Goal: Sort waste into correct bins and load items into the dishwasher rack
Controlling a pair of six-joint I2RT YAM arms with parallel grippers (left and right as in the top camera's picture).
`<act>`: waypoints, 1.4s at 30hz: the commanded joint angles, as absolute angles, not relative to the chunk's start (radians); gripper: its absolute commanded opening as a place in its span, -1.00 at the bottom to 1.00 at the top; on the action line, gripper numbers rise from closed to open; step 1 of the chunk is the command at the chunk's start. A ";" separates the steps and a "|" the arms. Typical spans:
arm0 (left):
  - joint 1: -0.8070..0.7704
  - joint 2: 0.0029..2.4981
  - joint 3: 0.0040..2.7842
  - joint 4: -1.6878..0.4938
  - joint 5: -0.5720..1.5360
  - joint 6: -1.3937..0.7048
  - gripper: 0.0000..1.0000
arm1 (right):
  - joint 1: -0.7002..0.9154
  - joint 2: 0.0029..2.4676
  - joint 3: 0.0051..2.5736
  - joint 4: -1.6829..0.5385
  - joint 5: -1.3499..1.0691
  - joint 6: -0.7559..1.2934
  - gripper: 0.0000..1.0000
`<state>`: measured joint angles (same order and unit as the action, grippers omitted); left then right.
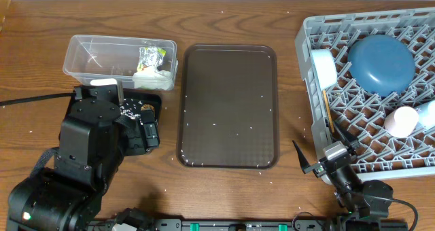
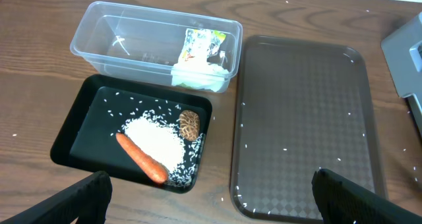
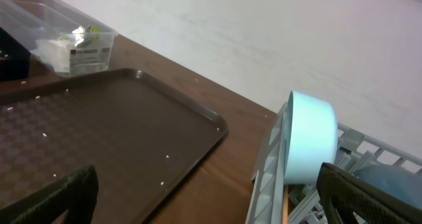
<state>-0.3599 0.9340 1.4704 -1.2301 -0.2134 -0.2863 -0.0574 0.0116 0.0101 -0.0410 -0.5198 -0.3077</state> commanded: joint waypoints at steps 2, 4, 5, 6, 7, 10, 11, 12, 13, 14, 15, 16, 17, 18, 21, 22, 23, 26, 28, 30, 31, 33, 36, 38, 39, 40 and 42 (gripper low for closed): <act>-0.355 0.933 1.477 -1.230 -0.225 -0.270 0.96 | -0.025 0.006 0.005 -0.041 -0.524 -0.315 0.99; -0.355 0.930 1.477 -1.231 -0.226 -0.270 0.96 | -0.025 0.006 0.005 -0.041 -0.524 -0.315 0.98; -0.355 0.926 1.477 -1.232 -0.226 -0.270 0.96 | -0.025 0.006 0.005 -0.041 -0.524 -0.315 0.99; -0.355 0.924 1.477 -1.230 -0.227 -0.270 0.96 | -0.025 0.006 0.005 -0.041 -0.524 -0.315 0.99; -0.351 0.920 1.476 -1.225 -0.229 -0.270 0.95 | -0.025 0.006 0.005 -0.041 -0.524 -0.315 0.98; -0.306 0.895 1.444 -1.159 -0.215 -0.270 0.96 | -0.025 0.006 0.005 -0.041 -0.524 -0.315 0.99; -0.283 0.879 1.420 -1.119 -0.192 -0.268 0.96 | -0.025 0.006 0.005 -0.041 -0.524 -0.315 0.99; -0.258 0.862 1.391 -1.074 -0.160 -0.255 0.96 | -0.025 0.006 0.005 -0.041 -0.524 -0.315 0.99; -0.229 0.838 1.354 -1.024 -0.117 -0.232 0.96 | -0.025 0.006 0.005 -0.041 -0.524 -0.315 0.99; -0.207 0.817 1.320 -0.980 -0.075 -0.198 0.96 | -0.025 0.006 0.005 -0.041 -0.524 -0.315 0.99; -0.184 0.794 1.283 -0.937 -0.031 -0.163 0.96 | -0.025 0.006 0.005 -0.041 -0.524 -0.315 0.99; -0.165 0.769 1.246 -0.900 0.009 -0.136 0.96 | -0.025 0.006 0.005 -0.041 -0.524 -0.315 0.98; -0.147 0.743 1.205 -0.862 0.045 -0.115 0.96 | -0.025 0.006 0.005 -0.041 -0.524 -0.315 0.99; -0.129 0.712 1.160 -0.823 0.078 -0.097 0.95 | -0.025 0.006 0.005 -0.041 -0.524 -0.315 0.98; -0.099 0.620 1.033 -0.733 0.105 -0.085 0.96 | -0.025 0.006 0.005 -0.041 -0.523 -0.315 0.98; -0.091 0.587 0.991 -0.706 0.105 -0.085 0.96 | -0.025 0.006 0.005 -0.041 -0.524 -0.315 0.99; -0.082 0.553 0.948 -0.679 0.106 -0.086 0.96 | -0.025 0.006 0.005 -0.041 -0.524 -0.315 0.99; -0.060 0.449 0.822 -0.611 0.105 -0.085 0.96 | -0.025 0.006 0.005 -0.041 -0.524 -0.315 0.98; -0.047 0.380 0.748 -0.576 0.106 -0.086 0.95 | -0.025 0.006 0.005 -0.041 -0.524 -0.315 0.99; -0.037 0.316 0.684 -0.548 0.110 -0.086 0.96 | -0.025 0.006 0.005 -0.041 -0.524 -0.315 0.99; -0.033 0.284 0.653 -0.532 0.113 -0.086 0.96 | -0.025 0.006 0.005 -0.041 -0.524 -0.315 0.98; -0.027 0.218 0.586 -0.496 0.113 -0.086 0.96 | -0.025 0.006 0.005 -0.041 -0.524 -0.315 0.98; -0.027 0.129 0.496 -0.451 0.113 -0.086 0.96 | -0.025 0.006 0.005 -0.041 -0.524 -0.315 0.99; -0.027 0.073 0.437 -0.421 0.113 -0.086 0.96 | -0.025 0.006 0.005 -0.041 -0.524 -0.315 0.98; -0.027 0.046 0.406 -0.406 0.113 -0.086 0.96 | -0.025 0.006 0.005 -0.041 -0.524 -0.315 0.99; -0.027 0.021 0.377 -0.392 0.113 -0.086 0.96 | -0.025 0.006 0.005 -0.041 -0.524 -0.315 0.98; -0.028 0.002 0.325 -0.352 0.113 -0.086 0.96 | -0.025 0.006 0.005 -0.041 -0.524 -0.315 0.98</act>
